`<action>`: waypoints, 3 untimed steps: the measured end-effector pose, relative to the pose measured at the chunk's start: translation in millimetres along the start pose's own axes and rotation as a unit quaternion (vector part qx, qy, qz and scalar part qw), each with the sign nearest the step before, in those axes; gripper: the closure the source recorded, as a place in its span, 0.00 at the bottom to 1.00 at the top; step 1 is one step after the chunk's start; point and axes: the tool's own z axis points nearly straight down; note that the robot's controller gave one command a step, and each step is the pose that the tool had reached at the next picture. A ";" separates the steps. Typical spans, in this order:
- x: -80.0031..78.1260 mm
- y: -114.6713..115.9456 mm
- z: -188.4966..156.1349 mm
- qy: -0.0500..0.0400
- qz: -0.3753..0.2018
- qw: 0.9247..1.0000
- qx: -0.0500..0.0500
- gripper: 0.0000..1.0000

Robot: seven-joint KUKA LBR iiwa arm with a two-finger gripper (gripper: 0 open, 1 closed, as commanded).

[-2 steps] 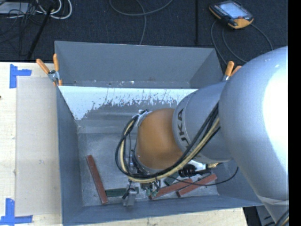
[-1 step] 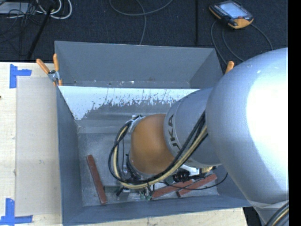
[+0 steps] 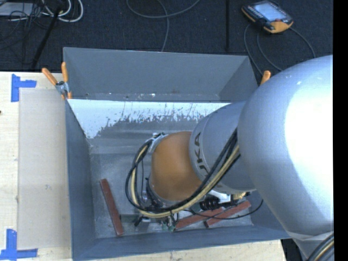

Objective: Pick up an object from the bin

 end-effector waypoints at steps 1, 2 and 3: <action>-15.3 -45.1 -124.6 0.000 0.051 0.999 0.000 1.00; -15.3 -45.1 -124.6 0.000 0.051 0.999 0.000 1.00; -17.4 -58.3 -177.5 0.002 0.051 0.999 0.001 1.00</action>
Offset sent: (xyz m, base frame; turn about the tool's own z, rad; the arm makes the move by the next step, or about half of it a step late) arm 0.0000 0.0000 0.0000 0.0000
